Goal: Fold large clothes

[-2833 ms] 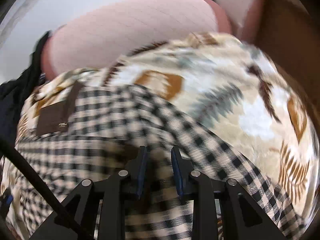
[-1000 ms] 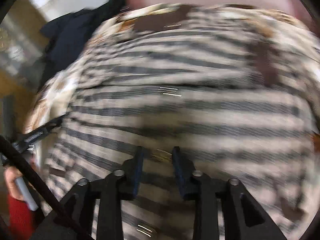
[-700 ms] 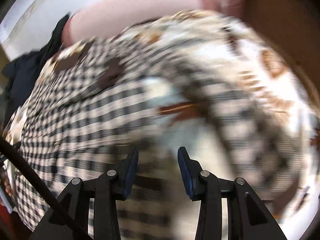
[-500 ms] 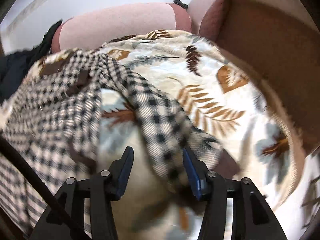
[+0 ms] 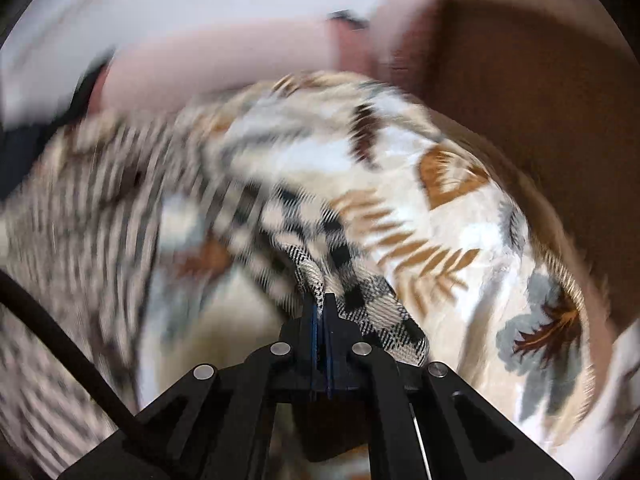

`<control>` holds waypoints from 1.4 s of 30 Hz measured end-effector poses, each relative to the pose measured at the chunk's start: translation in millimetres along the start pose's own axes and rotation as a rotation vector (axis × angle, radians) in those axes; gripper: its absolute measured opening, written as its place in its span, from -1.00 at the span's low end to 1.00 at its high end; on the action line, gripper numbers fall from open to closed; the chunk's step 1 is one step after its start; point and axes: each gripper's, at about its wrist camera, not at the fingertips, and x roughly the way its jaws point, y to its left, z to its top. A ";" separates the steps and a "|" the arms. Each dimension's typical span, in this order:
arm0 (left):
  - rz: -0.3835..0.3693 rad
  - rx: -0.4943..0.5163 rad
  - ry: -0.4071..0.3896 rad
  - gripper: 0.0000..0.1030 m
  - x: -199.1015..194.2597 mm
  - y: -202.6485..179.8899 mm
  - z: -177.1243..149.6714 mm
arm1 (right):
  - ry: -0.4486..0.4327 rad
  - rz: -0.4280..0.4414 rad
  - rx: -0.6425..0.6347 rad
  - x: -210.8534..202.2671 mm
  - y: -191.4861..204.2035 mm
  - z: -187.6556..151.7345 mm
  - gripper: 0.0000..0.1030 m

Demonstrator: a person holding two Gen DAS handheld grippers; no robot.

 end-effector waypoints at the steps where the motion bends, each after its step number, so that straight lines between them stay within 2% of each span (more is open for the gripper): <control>1: -0.012 -0.017 0.005 0.03 -2.2 1.5 1.5 | -0.015 -0.003 0.079 3.3 -14.4 8.9 -0.95; 3: -0.029 -0.043 0.007 0.03 -7.0 2.5 4.7 | -0.035 -0.034 0.247 15.6 -48.3 22.5 -0.94; 4: -0.032 -0.050 0.004 0.03 -10.0 1.4 6.2 | -0.044 -0.068 0.330 22.5 -67.4 25.0 -0.84; 7: -0.034 -0.053 -0.005 0.03 -19.0 -4.2 10.7 | -0.062 -0.175 0.451 26.6 -103.4 19.0 -0.64; 9: -0.041 -0.049 -0.008 0.03 -23.2 -10.1 13.8 | -0.062 -0.159 0.523 23.0 -123.7 12.3 -0.48; 11: -0.053 -0.039 -0.010 0.03 -25.2 -17.9 16.8 | -0.068 -0.086 0.570 16.5 -136.4 8.7 -0.31; 14: -0.070 -0.019 -0.013 0.03 -24.2 -33.6 21.9 | -0.068 -0.005 0.525 3.7 -132.5 3.8 -0.06; 17: -0.094 -0.004 -0.007 0.03 -20.6 -51.3 22.7 | -0.060 0.053 0.416 -7.3 -111.9 1.6 -0.02; 20: -0.119 0.015 0.014 0.03 -14.8 -66.5 19.6 | -0.086 -0.004 0.194 -25.3 -72.4 -1.5 0.15; 22: -0.124 0.026 0.025 0.03 -11.1 -72.9 17.0 | -0.082 -0.076 0.031 -31.1 -43.1 -8.2 0.16; 25: -0.126 0.032 0.035 0.03 -8.3 -76.9 13.3 | -0.012 -0.186 -0.111 -11.7 -16.6 -18.5 0.16; 26: -0.128 0.031 0.037 0.03 -8.6 -77.2 12.3 | 0.015 -0.219 -0.136 -6.1 -13.6 -23.8 0.06; 27: -0.130 0.030 0.038 0.03 -9.0 -77.4 11.8 | 0.034 -0.244 -0.149 -4.5 -14.0 -29.7 -0.19; 28: -0.132 0.031 0.037 0.03 -10.0 -77.0 11.5 | 0.052 -0.233 -0.144 -0.9 -14.8 -29.8 -0.99; 29: -0.132 0.033 0.036 0.03 -11.2 -77.4 11.5 | 0.058 -0.208 -0.121 -0.9 -18.6 -27.4 -0.94; 31: -0.131 0.037 0.035 0.03 -12.9 -78.0 12.2 | -0.015 -0.143 -0.053 -15.0 -28.4 -13.4 -0.96; 34: -0.122 0.045 0.039 0.03 -14.2 -79.0 14.4 | -0.102 -0.109 0.077 -23.5 -52.7 16.9 -0.96; 38: -0.111 0.050 0.034 0.03 -15.6 -82.3 15.2 | -0.139 -0.171 0.259 -8.8 -97.8 42.6 -0.96; 40: -0.106 0.051 0.038 0.03 -14.0 -84.4 15.1 | -0.115 -0.235 0.339 8.1 -123.1 43.0 -0.92; 42: -0.109 0.049 0.045 0.03 -11.2 -86.0 14.4 | -0.060 -0.274 0.386 20.1 -141.3 36.5 -0.76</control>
